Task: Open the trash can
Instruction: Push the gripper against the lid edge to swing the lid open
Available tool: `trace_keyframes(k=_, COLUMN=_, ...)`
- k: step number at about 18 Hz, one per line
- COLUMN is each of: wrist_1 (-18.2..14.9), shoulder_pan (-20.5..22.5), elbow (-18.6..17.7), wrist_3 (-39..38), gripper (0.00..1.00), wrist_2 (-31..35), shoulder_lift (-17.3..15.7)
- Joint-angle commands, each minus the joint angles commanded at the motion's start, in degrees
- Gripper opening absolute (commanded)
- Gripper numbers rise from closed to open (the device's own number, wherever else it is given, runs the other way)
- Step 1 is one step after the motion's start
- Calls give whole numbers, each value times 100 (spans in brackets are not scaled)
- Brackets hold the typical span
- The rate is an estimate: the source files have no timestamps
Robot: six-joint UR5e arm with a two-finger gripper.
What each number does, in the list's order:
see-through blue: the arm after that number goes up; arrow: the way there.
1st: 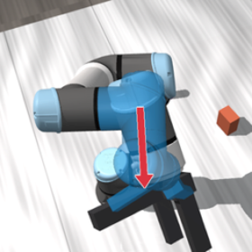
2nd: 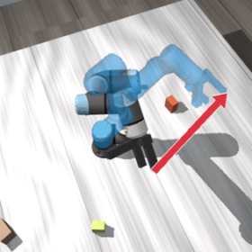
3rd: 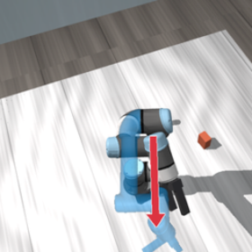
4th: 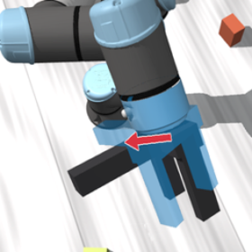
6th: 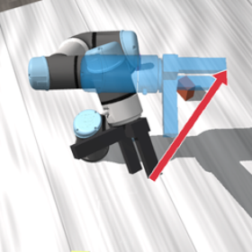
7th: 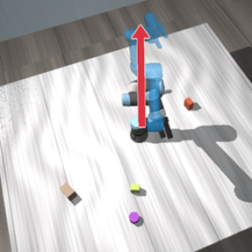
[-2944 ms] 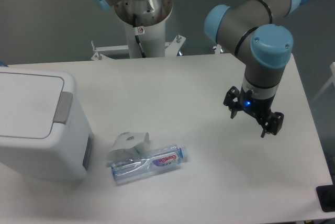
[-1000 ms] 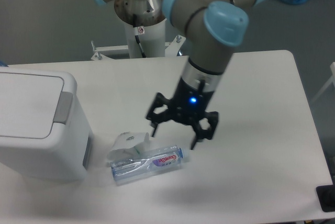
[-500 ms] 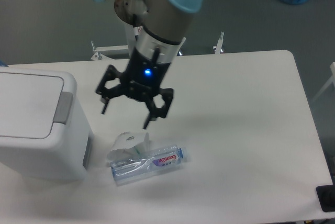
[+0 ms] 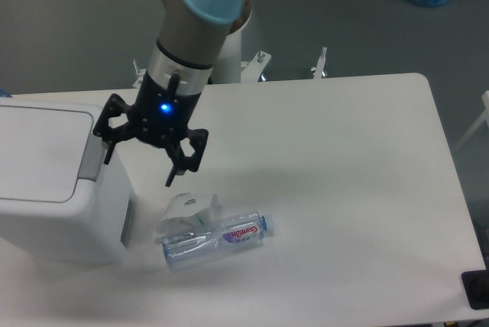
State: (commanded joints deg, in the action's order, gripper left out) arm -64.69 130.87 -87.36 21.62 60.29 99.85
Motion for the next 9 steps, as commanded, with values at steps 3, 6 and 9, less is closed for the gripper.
trace_keyframes(k=3, wrist_1=18, shoulder_pan=-9, elbow=-35, wrist_3=9, gripper=100, wrist_2=0, shoulder_lift=-9)
trace_keyframes(k=6, wrist_1=114, shoulder_pan=-44, elbow=-88, wrist_3=9, gripper=100, wrist_2=44, shoulder_lift=0)
trace_keyframes(k=9, wrist_1=158, shoulder_pan=-61, elbow=-132, wrist_3=0, gripper=100, wrist_2=44, shoulder_lift=9)
